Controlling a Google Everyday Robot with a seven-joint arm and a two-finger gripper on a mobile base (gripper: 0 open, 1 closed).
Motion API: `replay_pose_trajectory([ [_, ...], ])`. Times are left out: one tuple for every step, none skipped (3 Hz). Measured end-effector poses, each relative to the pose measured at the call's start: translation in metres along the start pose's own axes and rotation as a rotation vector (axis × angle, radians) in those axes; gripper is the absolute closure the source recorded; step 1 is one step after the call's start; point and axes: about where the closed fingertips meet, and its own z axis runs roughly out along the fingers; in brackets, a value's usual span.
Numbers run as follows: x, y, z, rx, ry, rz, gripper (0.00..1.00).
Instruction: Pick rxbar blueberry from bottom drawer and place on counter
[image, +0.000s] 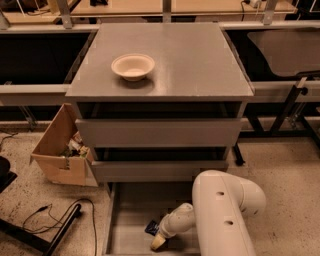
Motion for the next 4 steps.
replay_pose_trajectory([
  [-0.0052,0.0091,0.0087,-0.019,-0.01,0.001,0.39],
  [-0.0058,0.0093,0.0075,-0.02,-0.01,0.001,0.62],
  [-0.0058,0.0093,0.0075,-0.02,-0.01,0.001,0.85],
  [-0.0058,0.0093,0.0075,-0.02,-0.01,0.001,1.0],
])
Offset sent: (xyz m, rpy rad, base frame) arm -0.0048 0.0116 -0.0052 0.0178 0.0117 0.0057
